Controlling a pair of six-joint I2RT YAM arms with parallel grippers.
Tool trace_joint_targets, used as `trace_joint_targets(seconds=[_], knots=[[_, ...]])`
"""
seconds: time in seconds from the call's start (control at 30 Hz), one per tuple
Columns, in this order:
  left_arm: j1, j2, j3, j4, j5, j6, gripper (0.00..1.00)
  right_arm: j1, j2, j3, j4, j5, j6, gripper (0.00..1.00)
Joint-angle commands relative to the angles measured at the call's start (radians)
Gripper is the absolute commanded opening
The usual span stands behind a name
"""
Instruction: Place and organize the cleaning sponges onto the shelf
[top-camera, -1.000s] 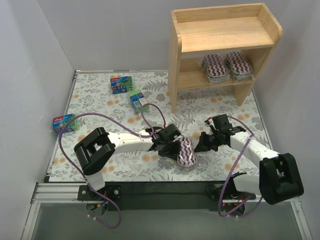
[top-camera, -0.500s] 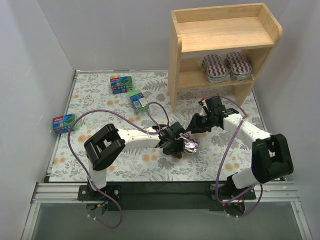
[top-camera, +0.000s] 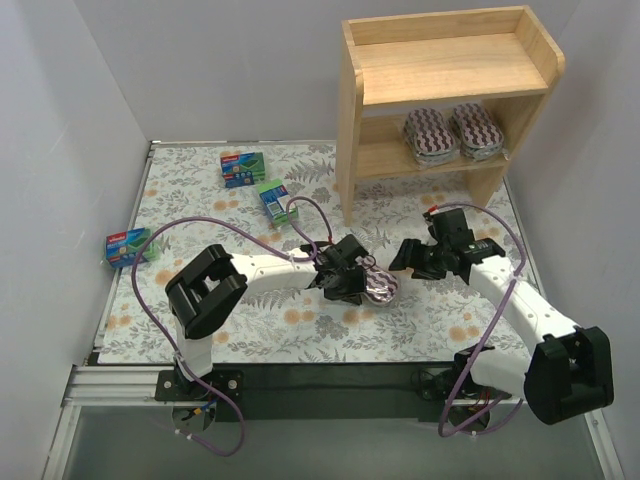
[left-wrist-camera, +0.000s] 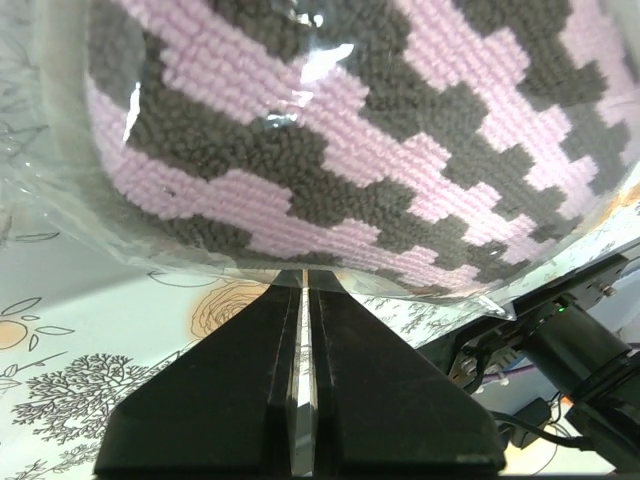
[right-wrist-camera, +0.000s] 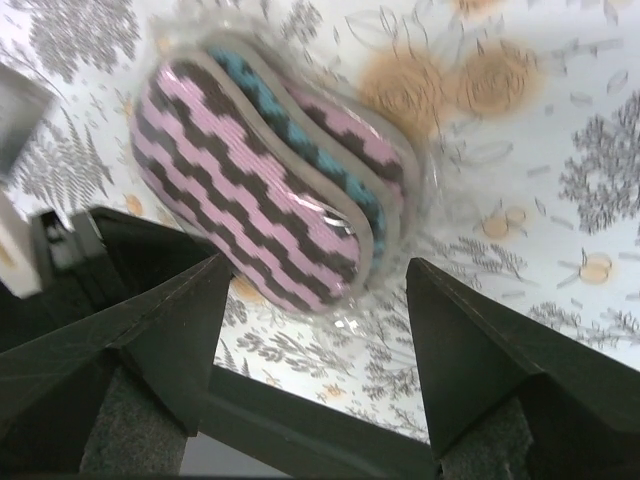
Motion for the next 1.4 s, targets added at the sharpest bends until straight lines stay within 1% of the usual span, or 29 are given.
trace_joint_targets(seconds=[0.0,0.1,0.23,0.37,0.47,0.57,0.6,0.67,0.7,0.87,0.93,0.97,1.0,1.1,1.23,1.37], knots=[[0.006,-0.032,0.042,0.012,0.007,-0.009,0.00,-0.002,-0.074,-0.065,-0.030,-0.006,0.041,0.66],[0.006,-0.021,0.052,0.037,0.040,-0.015,0.00,-0.002,-0.103,-0.115,-0.017,-0.009,0.082,0.66],[0.006,-0.011,0.065,0.043,0.047,-0.009,0.00,-0.002,-0.102,-0.166,0.049,-0.065,0.122,0.66],[0.004,-0.012,0.068,0.038,0.044,-0.003,0.00,-0.002,-0.082,-0.189,0.112,-0.058,0.145,0.66],[0.006,-0.015,0.063,0.026,0.034,-0.003,0.00,-0.002,-0.042,-0.191,0.163,-0.035,0.147,0.64],[0.006,-0.024,0.051,0.015,0.023,-0.002,0.00,-0.003,0.004,-0.192,0.215,-0.033,0.138,0.53],[0.006,-0.032,0.046,0.012,0.020,-0.003,0.00,-0.002,0.022,-0.192,0.224,-0.035,0.133,0.45],[0.009,-0.040,0.036,0.004,0.007,-0.002,0.00,-0.002,0.032,-0.201,0.244,-0.035,0.122,0.37],[0.010,-0.049,0.031,0.003,0.004,-0.003,0.00,-0.002,0.036,-0.206,0.246,-0.033,0.119,0.31],[0.030,-0.078,-0.001,0.001,-0.008,-0.002,0.00,-0.002,0.027,-0.254,0.258,-0.039,0.095,0.25],[0.042,-0.089,-0.009,0.001,-0.008,0.000,0.00,-0.002,0.020,-0.280,0.267,-0.039,0.092,0.16],[0.045,-0.090,-0.012,0.000,-0.008,0.003,0.00,-0.002,0.016,-0.287,0.270,-0.042,0.092,0.06],[0.050,-0.097,-0.012,-0.003,-0.012,0.004,0.00,-0.003,0.016,-0.295,0.270,-0.045,0.087,0.01],[0.070,-0.130,0.000,-0.028,-0.022,0.015,0.00,-0.007,-0.013,-0.295,0.261,-0.068,0.090,0.01],[0.116,-0.204,0.040,-0.123,-0.052,0.032,0.00,-0.020,-0.100,-0.269,0.194,-0.108,0.092,0.01],[0.177,-0.314,0.054,-0.186,-0.068,0.041,0.00,-0.034,-0.204,-0.208,0.053,-0.176,0.104,0.01]])
